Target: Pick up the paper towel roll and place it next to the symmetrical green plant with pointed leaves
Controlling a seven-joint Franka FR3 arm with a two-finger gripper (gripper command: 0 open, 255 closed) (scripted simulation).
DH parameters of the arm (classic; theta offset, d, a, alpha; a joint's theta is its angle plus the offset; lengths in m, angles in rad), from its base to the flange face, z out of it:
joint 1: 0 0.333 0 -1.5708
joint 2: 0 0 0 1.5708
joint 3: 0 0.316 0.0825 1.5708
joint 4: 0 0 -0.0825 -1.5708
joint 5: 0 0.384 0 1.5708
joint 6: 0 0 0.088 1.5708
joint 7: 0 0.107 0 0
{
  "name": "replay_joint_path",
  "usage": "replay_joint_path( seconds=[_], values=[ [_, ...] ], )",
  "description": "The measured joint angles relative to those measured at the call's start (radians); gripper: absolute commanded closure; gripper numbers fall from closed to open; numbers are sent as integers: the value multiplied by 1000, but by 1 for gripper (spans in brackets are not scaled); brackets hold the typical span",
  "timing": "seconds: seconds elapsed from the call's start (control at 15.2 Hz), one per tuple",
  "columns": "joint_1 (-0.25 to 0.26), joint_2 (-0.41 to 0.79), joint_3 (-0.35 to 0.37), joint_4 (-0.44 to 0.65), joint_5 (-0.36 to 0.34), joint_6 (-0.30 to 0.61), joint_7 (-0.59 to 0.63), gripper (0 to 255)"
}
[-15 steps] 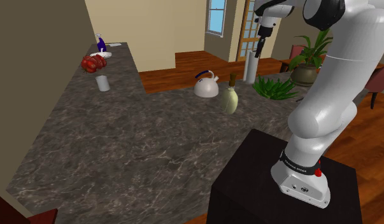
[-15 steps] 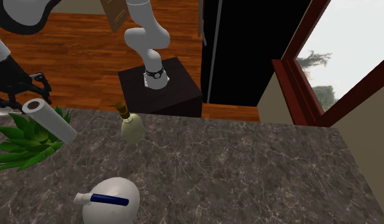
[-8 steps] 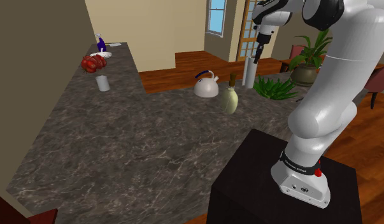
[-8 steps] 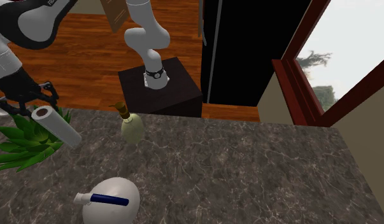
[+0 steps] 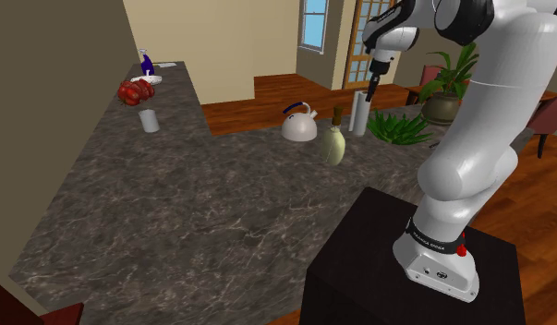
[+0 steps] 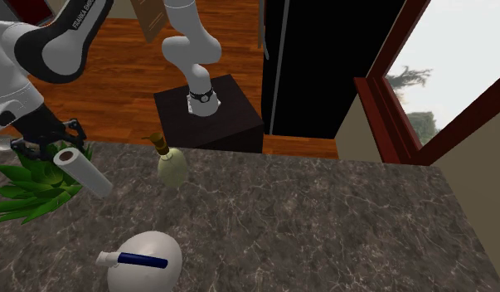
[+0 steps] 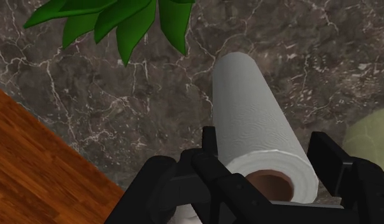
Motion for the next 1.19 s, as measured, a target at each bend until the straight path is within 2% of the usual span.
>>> replay_joint_path(
  seconds=[0.53, 0.92, 0.99, 1.19],
  values=[
    [-2, 33, 3, -74, 24, 102, -21, 255],
    [-3, 37, 3, -79, 28, 112, -24, 255],
    [-3, 38, 3, -79, 28, 112, -24, 0],
    [-3, 38, 3, -79, 28, 112, -24, 0]
  ],
)
